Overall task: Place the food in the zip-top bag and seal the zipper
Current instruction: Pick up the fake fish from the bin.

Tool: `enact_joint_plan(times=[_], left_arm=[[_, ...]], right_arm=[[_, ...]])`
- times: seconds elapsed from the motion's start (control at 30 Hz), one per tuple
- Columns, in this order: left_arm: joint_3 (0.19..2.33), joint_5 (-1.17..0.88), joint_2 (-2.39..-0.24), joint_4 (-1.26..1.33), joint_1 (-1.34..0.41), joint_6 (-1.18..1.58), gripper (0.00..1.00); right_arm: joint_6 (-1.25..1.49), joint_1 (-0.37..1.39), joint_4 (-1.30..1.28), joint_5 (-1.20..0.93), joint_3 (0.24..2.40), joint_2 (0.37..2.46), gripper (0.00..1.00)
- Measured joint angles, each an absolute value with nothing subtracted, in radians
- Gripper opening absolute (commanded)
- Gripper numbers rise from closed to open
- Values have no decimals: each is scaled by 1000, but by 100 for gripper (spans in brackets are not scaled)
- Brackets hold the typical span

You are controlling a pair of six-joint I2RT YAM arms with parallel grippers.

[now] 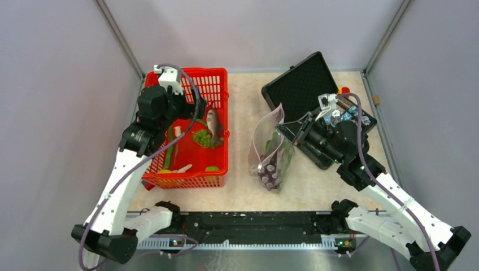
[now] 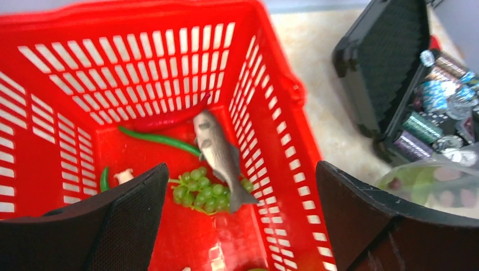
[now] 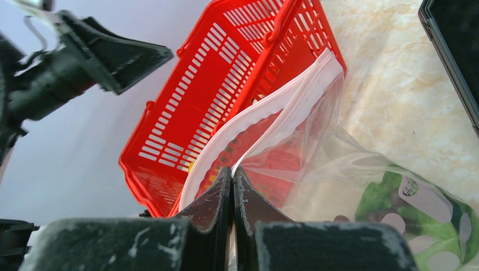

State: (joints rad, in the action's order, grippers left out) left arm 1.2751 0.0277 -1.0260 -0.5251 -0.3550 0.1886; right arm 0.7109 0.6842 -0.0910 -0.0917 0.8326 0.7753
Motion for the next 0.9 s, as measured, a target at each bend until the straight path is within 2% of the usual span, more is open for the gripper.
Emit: enact_joint_plan(times=[0.17, 0.3, 0.47, 0.57, 0.9], left_arm=[[1229, -145, -1147, -505, -174, 196, 99], [1190, -231, -1285, -459, -97, 210, 96], [1235, -309, -1487, -464, -84, 210, 90], [1284, -345, -1594, -464, -84, 212, 90], [1335, -374, -1777, -412, -84, 215, 88]], right_arm=[[712, 684, -86, -105, 833, 775, 0], [718, 684, -82, -116, 833, 775, 0], [727, 684, -76, -126, 832, 775, 0], [736, 684, -71, -128, 830, 771, 0], [745, 684, -72, -128, 825, 736, 0]])
